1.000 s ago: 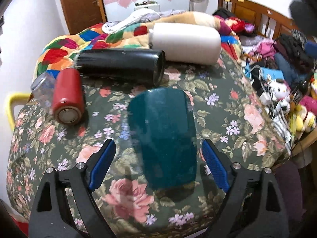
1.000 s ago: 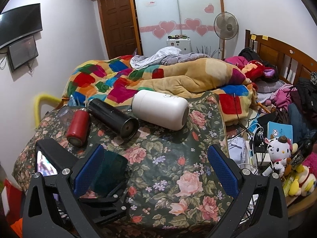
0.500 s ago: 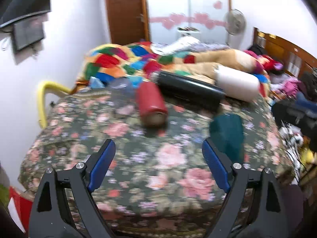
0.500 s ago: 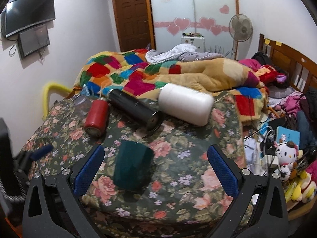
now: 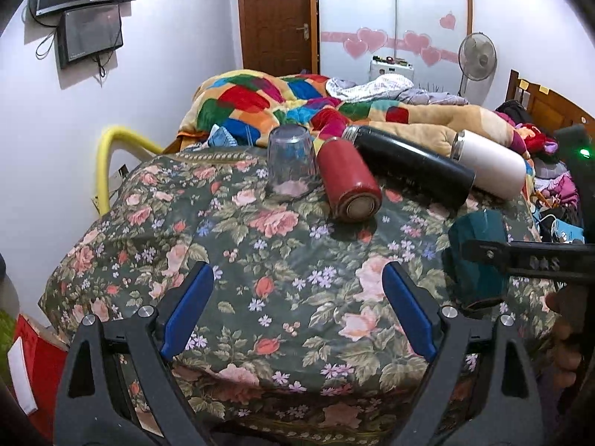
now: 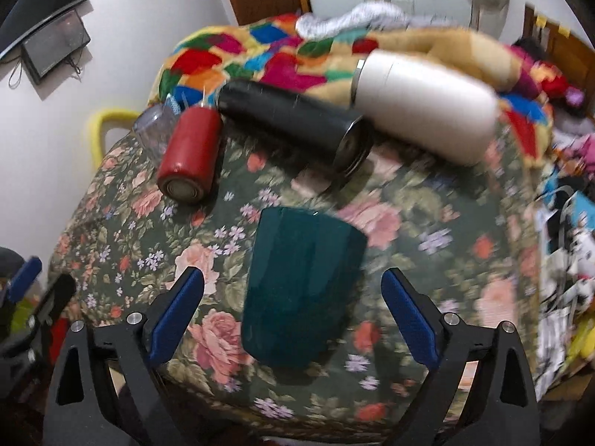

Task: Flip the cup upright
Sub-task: 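Turn the green cup rim-up with the right gripper and lower it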

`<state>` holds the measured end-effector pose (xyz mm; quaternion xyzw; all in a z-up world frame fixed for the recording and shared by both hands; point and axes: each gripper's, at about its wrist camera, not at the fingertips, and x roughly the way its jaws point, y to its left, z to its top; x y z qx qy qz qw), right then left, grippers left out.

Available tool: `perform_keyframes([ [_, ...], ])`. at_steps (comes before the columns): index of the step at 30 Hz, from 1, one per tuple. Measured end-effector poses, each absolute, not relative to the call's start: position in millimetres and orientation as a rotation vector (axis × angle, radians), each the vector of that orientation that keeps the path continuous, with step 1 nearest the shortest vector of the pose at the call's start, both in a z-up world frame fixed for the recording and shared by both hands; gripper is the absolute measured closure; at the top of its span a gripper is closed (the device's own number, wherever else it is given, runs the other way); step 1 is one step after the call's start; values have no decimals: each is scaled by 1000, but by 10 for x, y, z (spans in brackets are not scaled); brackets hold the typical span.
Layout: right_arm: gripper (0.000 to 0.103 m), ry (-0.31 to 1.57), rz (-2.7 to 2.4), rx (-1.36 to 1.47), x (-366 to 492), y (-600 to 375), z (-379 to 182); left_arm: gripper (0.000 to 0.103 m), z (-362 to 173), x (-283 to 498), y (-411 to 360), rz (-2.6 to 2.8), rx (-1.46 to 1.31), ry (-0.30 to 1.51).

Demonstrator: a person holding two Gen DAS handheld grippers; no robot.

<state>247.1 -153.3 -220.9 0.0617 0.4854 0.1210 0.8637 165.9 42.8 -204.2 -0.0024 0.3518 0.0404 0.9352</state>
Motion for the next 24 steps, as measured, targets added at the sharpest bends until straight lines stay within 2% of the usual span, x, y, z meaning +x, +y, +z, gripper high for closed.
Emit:
perform_keyframes([
  [8, 18, 1124, 249, 184, 2724, -1525, -2448, 11, -2142, 1676, 447, 87, -20, 746],
  [11, 30, 1153, 249, 183, 2823, -1508, -2502, 11, -2136, 1682, 444, 87, -23, 746],
  [17, 31, 1145, 276, 135, 2830, -1460, -2445, 11, -2082, 1662, 400, 79, -19, 731],
  [24, 31, 1022, 279, 50, 2613, -1402, -2142, 11, -2050, 1654, 370, 78, -11, 728],
])
